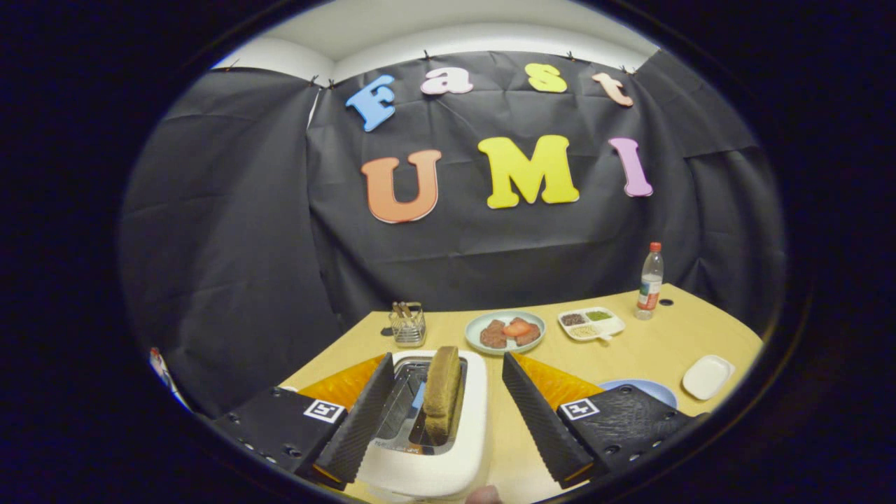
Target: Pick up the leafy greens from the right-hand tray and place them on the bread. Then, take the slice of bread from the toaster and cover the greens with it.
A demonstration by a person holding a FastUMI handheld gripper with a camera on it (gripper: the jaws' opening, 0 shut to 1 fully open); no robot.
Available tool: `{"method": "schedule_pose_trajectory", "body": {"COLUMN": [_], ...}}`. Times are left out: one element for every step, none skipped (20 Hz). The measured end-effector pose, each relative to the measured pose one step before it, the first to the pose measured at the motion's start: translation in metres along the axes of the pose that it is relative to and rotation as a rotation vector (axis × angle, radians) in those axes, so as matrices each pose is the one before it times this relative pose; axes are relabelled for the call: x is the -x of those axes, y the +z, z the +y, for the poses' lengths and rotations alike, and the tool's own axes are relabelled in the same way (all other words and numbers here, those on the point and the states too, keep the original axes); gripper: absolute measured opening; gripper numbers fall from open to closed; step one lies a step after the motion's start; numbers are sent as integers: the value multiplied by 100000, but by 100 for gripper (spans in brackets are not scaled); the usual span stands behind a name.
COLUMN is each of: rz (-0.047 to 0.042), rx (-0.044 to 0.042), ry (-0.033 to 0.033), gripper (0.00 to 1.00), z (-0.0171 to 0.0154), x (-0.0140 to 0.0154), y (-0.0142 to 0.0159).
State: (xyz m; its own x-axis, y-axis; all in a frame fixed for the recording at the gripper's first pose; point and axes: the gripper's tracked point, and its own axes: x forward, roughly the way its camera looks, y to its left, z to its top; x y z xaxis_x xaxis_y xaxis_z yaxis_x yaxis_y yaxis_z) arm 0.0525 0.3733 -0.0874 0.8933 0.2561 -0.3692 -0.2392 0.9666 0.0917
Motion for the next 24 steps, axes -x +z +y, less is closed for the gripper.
{"method": "schedule_pose_trajectory", "body": {"rz": [3186, 2570, 2807, 1607, 991, 1093, -638, -208, 69, 328, 161, 8, -493, -430, -933, -1895, -2409, -2534, -2653, -1937, -1761, -1467, -1163, -1382], "rx": [-226, -857, -448, -513, -499, -852, -427, -665, -918, -375, -330, 446, -42, -206, 937, 913, 404, 460, -96, -388, -897, -1439, -1824, -1658], "ry": [-1546, -202, -593, -635, -726, -774, -529, -439, 467, 212, 566, 444, 930, 1138, 1107, 770, 546, 380, 1008, 935, 1143, 1175, 1046, 663], "gripper": [96, 95, 90, 86, 82, 75, 67, 58, 47, 36, 27, 17, 17, 10, 10, 10, 10, 10, 10, 10, 9, 9, 10, 10], "z": [-54, 149, 4, -31, -101, -151, -131, -84, 97, 76, 174, 108, 173, 205, 258, 223, -27, 9, 10, 83, -33, -136, -141, -339], "x": [-598, -477, -512, -355, -349, -184, -146, -46, -146, -90, 234, -93, 186, 6, 230, 330, 516, 371, 537, 424, 473, 566, 475, 588], "y": [-725, -487, -663, -218, -168, -202, 174, 248, -2, -23, 43, -23, 186, 132, 324, 491, 708, 832, 1009, 788, 967, 842, 803, 879]}}
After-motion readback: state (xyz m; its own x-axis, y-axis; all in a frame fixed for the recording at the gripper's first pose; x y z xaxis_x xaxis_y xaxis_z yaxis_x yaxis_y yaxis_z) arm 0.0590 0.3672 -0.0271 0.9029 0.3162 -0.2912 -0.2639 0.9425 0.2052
